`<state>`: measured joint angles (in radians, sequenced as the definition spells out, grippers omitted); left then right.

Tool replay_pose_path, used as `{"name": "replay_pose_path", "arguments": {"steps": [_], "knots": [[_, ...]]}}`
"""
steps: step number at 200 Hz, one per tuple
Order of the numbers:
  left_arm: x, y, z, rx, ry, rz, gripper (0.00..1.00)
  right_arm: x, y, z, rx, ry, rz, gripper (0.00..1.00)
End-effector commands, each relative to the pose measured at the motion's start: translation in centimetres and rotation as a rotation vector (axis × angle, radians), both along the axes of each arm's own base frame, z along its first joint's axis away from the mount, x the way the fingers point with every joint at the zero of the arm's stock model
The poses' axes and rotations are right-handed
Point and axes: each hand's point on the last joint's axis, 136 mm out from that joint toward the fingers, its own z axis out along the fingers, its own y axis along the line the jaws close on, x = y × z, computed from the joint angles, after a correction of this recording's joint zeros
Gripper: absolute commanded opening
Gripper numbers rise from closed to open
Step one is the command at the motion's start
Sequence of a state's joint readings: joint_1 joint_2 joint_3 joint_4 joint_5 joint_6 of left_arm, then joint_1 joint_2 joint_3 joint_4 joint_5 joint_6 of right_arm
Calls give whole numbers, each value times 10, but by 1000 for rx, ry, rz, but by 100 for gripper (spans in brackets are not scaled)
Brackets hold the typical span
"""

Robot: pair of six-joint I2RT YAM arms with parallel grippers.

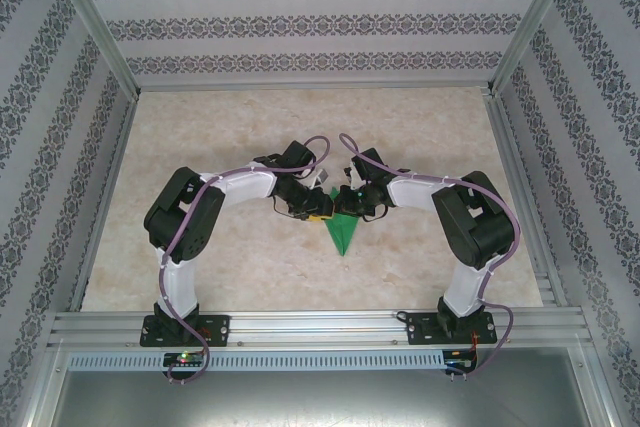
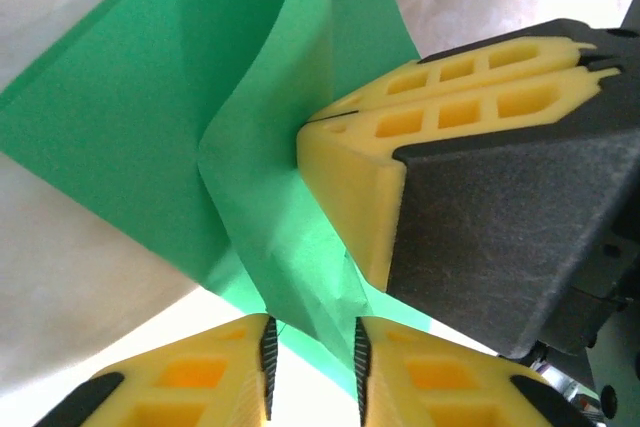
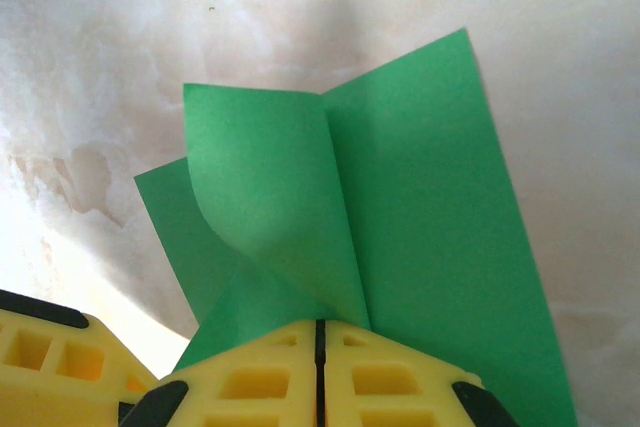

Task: Fold a paper plane with a square sheet of paper (pick it up from the middle)
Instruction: Fourth fold the wing at the center of the table.

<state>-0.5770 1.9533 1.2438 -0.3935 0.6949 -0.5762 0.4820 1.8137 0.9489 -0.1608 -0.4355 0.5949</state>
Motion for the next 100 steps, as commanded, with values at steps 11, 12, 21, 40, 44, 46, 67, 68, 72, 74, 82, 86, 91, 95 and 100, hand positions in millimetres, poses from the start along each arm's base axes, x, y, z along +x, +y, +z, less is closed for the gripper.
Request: {"name": "replay_pose_path", "arguments": {"steps": [11,12,21,40,44,46,67,68,72,74,82,86,91,95,100], "knots": [[-9,5,-11,48,21,-11,26,-3,-2,1,-6,-10,8,9],[-9,5,-11,49,21,-11,26,-3,-2,1,-6,-9,8,9],[-10,6,-14,56,23,-13,26,-3,-1,1,-5,-11,9,9],[-11,6,-16,54,26,-15,26,-3,0,1,4,-8,7,8],[-10,6,-16,56,25,-15,26,-3,0,2,6,-11,7,8],[-11,7,-17,57,26,-15,26,-3,0,2,8,-10,8,8],[-11,5,-19,52,28,-22,20,-2,2,8,19,-19,7,8],[-11,5,-18,50,28,-22,20,-2,1,8,19,-20,7,9],[-10,5,-19,48,27,-23,19,-2,2,9,20,-24,9,8],[-11,5,-19,48,29,-23,19,-2,2,10,21,-26,9,8],[-10,4,-20,47,29,-24,17,-1,3,13,26,-33,10,9],[-10,4,-20,46,29,-24,16,-2,3,14,28,-34,12,9],[-10,4,-20,45,31,-25,15,-1,3,15,32,-36,11,9],[-10,3,-21,43,31,-26,14,-1,4,16,33,-39,12,9],[-10,3,-21,42,32,-26,12,-1,4,18,36,-44,13,9]]}}
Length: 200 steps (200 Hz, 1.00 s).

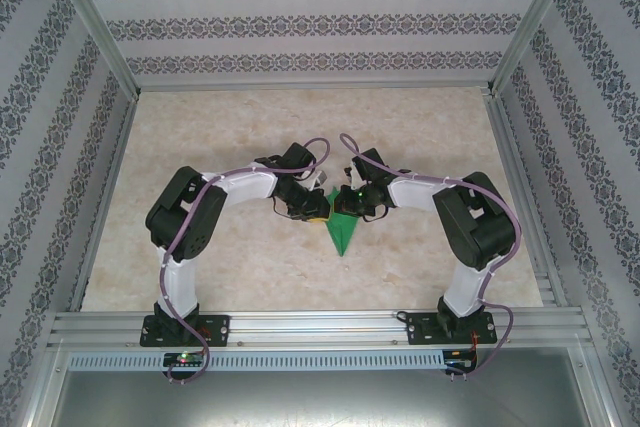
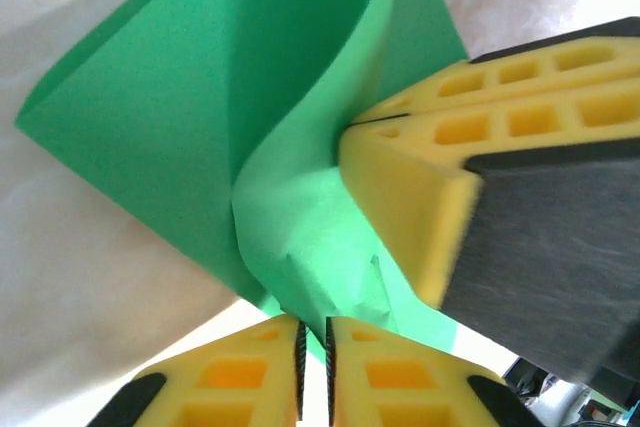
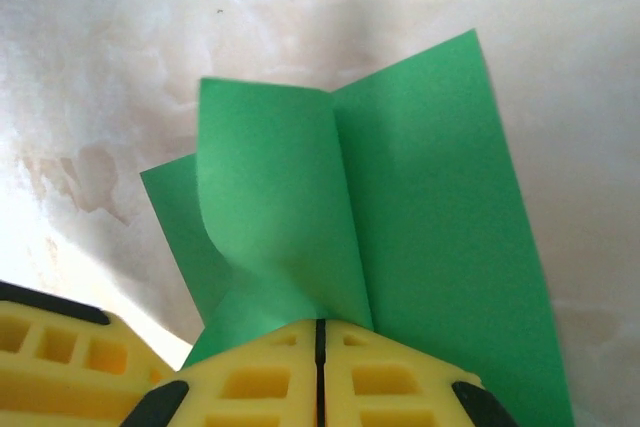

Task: Fold a paper plane with a square sheet of paper (pick it up from the middle)
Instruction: Fourth fold the wing at the center of the table.

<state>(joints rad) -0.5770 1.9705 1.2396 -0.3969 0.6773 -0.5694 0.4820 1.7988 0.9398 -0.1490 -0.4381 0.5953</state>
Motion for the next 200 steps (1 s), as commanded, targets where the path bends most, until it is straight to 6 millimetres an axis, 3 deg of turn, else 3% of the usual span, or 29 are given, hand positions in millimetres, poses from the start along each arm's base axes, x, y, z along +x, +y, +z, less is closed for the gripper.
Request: {"name": "replay_pose_path", "arguments": {"steps": [1,68,93,145,200], "knots": [[-9,0,-11,16,26,-27,12,-1,4,14,26,-31,12,9],[-8,-2,-5,4,11,-28,8,-5,7,33,76,-51,20,10],[-7,-2,-5,2,9,-30,8,-24,8,39,109,-32,22,10],[-6,-5,-6,-8,10,-35,7,-73,12,28,115,37,54,10],[-5,-6,-6,-9,12,-41,7,-94,14,17,94,70,78,10]]}}
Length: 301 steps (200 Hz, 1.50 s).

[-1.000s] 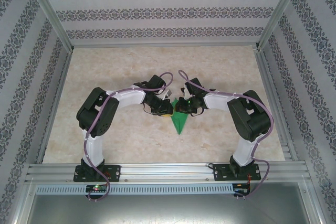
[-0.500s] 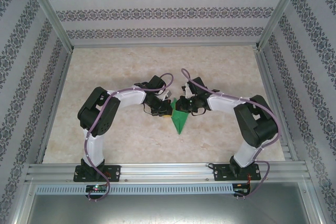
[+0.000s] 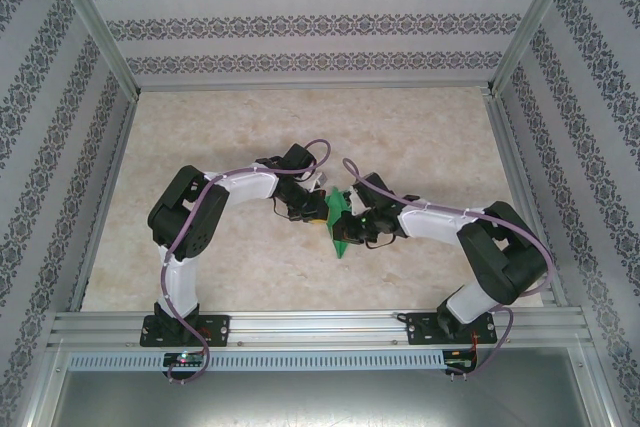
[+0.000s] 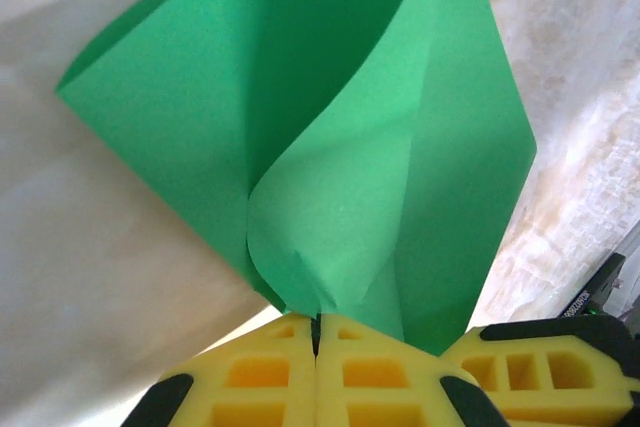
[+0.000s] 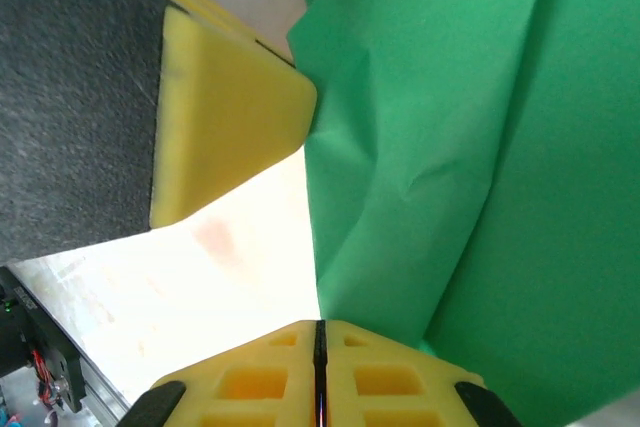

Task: Fold a paper plane with a square sheet of paper (pick it up from the middle)
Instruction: Fourth fold the wing at the center of the table.

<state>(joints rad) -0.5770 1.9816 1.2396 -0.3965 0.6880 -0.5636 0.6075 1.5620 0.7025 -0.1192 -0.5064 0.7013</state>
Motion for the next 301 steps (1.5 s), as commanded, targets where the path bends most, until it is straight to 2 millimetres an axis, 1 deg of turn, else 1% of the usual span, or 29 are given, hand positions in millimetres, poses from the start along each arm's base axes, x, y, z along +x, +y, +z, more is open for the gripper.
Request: {"name": "replay_pose_path", "arguments": {"steps": [1,38,71,117,159,208,251,301], "knots": [[-3,-5,-2,-7,1,-33,7,-7,2,2,15,-1,4,10],[-2,-7,-2,-6,2,-37,6,-12,2,2,10,-5,9,10],[-1,-8,-3,-4,5,-43,6,-17,6,5,18,-8,23,9],[0,-9,-5,-1,8,-48,5,-24,5,-1,-2,-4,26,10],[-1,-11,-8,5,12,-58,5,-25,4,-8,-21,5,27,10],[0,-11,-12,22,15,-62,5,-21,7,-9,-20,1,25,10],[4,-14,-10,16,7,-64,5,-17,10,-13,-22,3,21,10],[4,-14,-14,19,13,-67,5,-13,13,-16,-23,9,19,11]]}}
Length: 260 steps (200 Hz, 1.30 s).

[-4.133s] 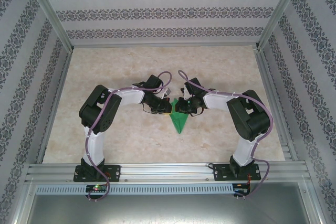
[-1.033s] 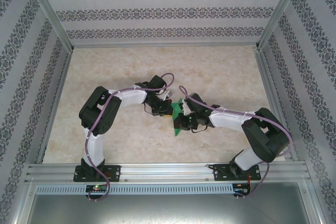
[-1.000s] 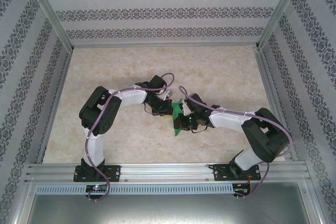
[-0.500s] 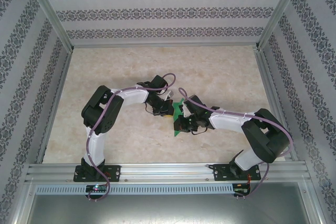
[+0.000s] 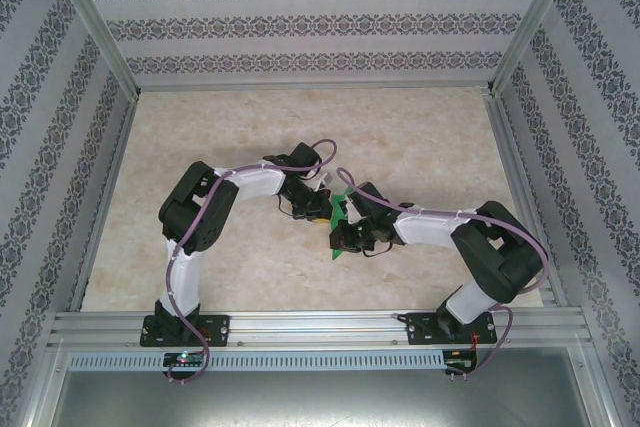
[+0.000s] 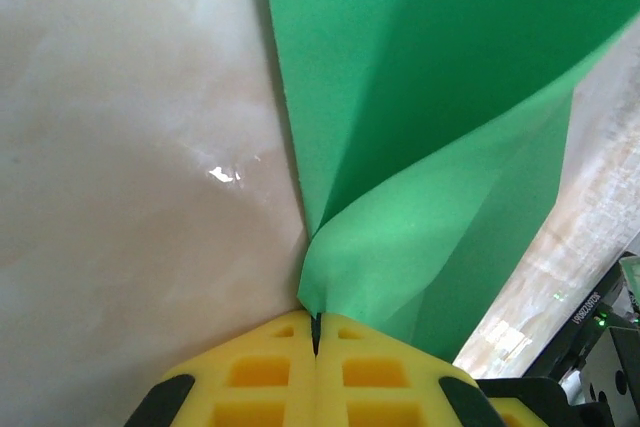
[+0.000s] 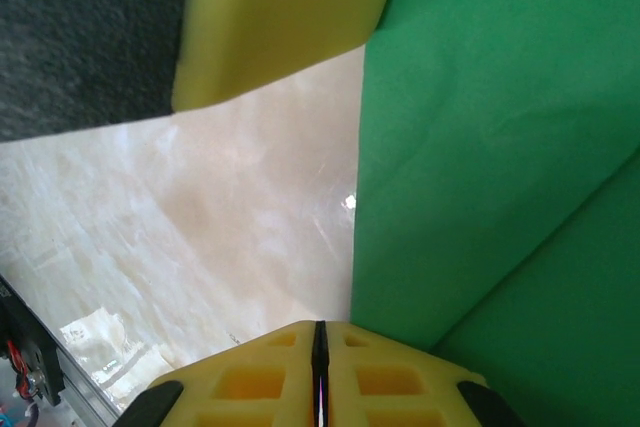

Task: Fold a paper plane with a square sheet of paper (pick it up from the middle)
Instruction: Fourth fold the wing at the center of the table.

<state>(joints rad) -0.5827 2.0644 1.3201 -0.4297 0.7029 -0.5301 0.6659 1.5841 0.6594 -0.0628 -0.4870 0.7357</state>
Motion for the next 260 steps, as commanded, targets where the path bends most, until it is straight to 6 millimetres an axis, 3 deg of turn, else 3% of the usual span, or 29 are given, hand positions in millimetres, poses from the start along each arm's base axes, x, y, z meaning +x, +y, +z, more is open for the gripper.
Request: {"name": "replay_pose_path", "arguments": {"steps": [1,102,135,158,207,260], "knots": [[-3,-4,-3,15,-3,-31,5,4,6,-1,-6,-10,-4,11],[-2,-6,-8,19,6,-40,5,12,8,-1,0,-18,-30,12],[-2,-7,-9,17,5,-46,5,17,11,15,31,-47,-33,15],[-1,-8,-8,17,2,-51,5,23,-1,33,21,-90,-39,17],[2,-11,-4,4,-12,-56,5,51,-35,46,-11,-127,-88,17],[6,-17,5,-16,-32,-63,6,85,-45,40,-31,-131,-93,17]]}}
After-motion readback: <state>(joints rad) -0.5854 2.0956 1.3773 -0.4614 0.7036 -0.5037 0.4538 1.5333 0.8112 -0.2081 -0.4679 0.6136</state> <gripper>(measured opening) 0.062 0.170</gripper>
